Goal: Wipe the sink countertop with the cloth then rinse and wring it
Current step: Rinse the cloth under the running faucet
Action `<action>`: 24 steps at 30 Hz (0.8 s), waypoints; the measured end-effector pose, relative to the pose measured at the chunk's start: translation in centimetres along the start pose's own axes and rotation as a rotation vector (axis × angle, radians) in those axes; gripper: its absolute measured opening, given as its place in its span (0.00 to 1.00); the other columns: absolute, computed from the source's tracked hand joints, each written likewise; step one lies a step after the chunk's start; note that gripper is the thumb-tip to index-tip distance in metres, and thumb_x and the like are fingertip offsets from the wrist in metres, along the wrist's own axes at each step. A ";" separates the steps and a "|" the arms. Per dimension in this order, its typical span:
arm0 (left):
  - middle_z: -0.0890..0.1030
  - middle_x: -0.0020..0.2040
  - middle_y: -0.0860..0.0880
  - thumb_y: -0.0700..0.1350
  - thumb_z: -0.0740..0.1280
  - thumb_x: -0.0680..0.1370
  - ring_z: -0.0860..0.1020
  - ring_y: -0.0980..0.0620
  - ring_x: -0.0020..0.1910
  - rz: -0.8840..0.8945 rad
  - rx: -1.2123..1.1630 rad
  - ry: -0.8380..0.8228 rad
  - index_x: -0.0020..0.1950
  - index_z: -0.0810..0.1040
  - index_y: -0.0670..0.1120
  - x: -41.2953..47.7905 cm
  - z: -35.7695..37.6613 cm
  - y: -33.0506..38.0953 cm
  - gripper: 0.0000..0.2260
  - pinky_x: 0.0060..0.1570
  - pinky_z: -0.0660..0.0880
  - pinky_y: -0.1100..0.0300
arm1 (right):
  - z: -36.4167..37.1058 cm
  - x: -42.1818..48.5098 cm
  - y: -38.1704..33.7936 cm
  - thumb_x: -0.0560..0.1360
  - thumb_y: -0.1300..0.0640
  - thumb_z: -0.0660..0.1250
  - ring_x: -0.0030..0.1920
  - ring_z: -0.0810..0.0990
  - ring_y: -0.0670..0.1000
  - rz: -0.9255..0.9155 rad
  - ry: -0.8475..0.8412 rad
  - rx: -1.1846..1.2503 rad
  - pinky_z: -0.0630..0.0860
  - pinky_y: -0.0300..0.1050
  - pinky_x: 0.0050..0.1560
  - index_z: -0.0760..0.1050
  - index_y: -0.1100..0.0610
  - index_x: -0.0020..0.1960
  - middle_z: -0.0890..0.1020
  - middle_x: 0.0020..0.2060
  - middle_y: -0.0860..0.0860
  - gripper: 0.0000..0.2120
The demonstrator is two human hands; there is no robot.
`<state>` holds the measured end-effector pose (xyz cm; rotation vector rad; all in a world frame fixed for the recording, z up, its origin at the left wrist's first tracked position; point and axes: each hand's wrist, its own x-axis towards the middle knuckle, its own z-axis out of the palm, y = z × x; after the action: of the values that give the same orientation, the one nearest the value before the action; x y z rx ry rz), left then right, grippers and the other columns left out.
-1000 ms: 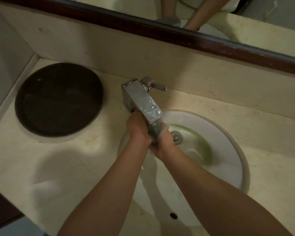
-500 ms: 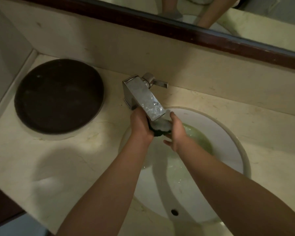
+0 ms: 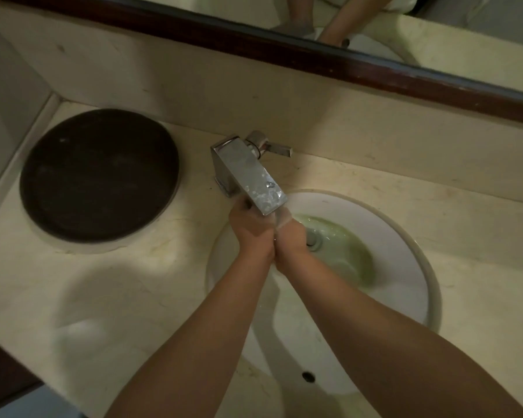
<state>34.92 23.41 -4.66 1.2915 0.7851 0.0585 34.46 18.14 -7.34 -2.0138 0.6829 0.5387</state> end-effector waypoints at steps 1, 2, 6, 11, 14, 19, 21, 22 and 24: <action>0.77 0.27 0.53 0.31 0.58 0.77 0.74 0.55 0.27 -0.040 -0.109 -0.017 0.35 0.74 0.45 0.5 0.1 -0.1 0.14 0.34 0.69 0.61 | 0.0 0.4 0.1 0.78 0.55 0.60 0.53 0.82 0.59 -0.033 0.021 -0.071 0.78 0.48 0.49 0.71 0.54 0.65 0.82 0.53 0.57 0.16; 0.76 0.25 0.54 0.31 0.54 0.79 0.74 0.56 0.25 -0.036 -0.106 -0.005 0.35 0.72 0.44 0.7 0.1 0.1 0.16 0.32 0.69 0.62 | -0.3 0.7 -0.1 0.77 0.57 0.61 0.53 0.82 0.58 -0.050 0.026 -0.089 0.77 0.45 0.46 0.71 0.54 0.65 0.81 0.54 0.56 0.17; 0.76 0.24 0.54 0.29 0.52 0.79 0.74 0.59 0.22 -0.040 -0.095 -0.040 0.33 0.73 0.44 0.9 0.3 0.3 0.20 0.31 0.70 0.62 | -1.1 0.7 -0.8 0.74 0.61 0.66 0.54 0.82 0.57 -0.083 -0.025 -0.222 0.79 0.44 0.51 0.75 0.58 0.58 0.82 0.55 0.56 0.13; 0.71 0.27 0.52 0.37 0.55 0.81 0.72 0.55 0.22 -0.168 0.014 0.038 0.33 0.67 0.49 -0.2 0.8 1.4 0.17 0.29 0.68 0.61 | -1.6 -0.2 -0.7 0.74 0.57 0.61 0.37 0.77 0.55 0.181 -0.136 0.336 0.74 0.47 0.34 0.71 0.53 0.40 0.78 0.39 0.56 0.04; 0.70 0.23 0.48 0.36 0.58 0.75 0.68 0.48 0.23 -0.218 -0.115 -0.027 0.28 0.68 0.46 -0.6 0.8 1.0 0.15 0.29 0.66 0.59 | -2.5 -0.4 0.1 0.75 0.53 0.59 0.35 0.76 0.55 0.369 -0.215 0.779 0.71 0.46 0.34 0.75 0.55 0.41 0.80 0.37 0.56 0.08; 0.81 0.35 0.46 0.40 0.66 0.73 0.78 0.44 0.37 -0.230 -0.222 -0.131 0.37 0.79 0.45 -1.4 -0.3 1.7 0.06 0.45 0.76 0.50 | -4.2 0.4 3.3 0.78 0.50 0.58 0.58 0.77 0.58 0.490 -0.032 0.461 0.72 0.53 0.61 0.77 0.55 0.59 0.79 0.61 0.57 0.16; 0.83 0.39 0.46 0.41 0.68 0.73 0.80 0.43 0.42 -0.206 -0.183 -0.174 0.35 0.82 0.49 -1.5 -0.5 1.6 0.07 0.47 0.78 0.50 | -4.1 0.1 3.5 0.78 0.43 0.57 0.59 0.73 0.57 0.484 -0.036 0.465 0.68 0.52 0.61 0.76 0.54 0.62 0.78 0.62 0.54 0.21; 0.84 0.39 0.46 0.41 0.71 0.72 0.82 0.42 0.44 -0.192 -0.136 -0.194 0.33 0.83 0.50 -1.5 -0.4 1.5 0.08 0.50 0.79 0.49 | -3.7 0.0 3.4 0.77 0.38 0.57 0.59 0.73 0.57 0.502 -0.062 0.545 0.67 0.54 0.63 0.76 0.54 0.60 0.78 0.60 0.54 0.23; 0.86 0.40 0.47 0.46 0.76 0.65 0.84 0.43 0.45 -0.160 -0.042 -0.191 0.35 0.84 0.51 -2.0 -0.4 1.4 0.02 0.51 0.80 0.44 | -3.1 -0.7 2.1 0.73 0.32 0.59 0.59 0.76 0.58 0.560 -0.189 0.763 0.68 0.59 0.66 0.77 0.54 0.55 0.81 0.54 0.54 0.27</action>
<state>33.76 23.25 -2.48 1.1713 0.7170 -0.1738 32.91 14.75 -6.74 -1.0397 1.1357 0.6515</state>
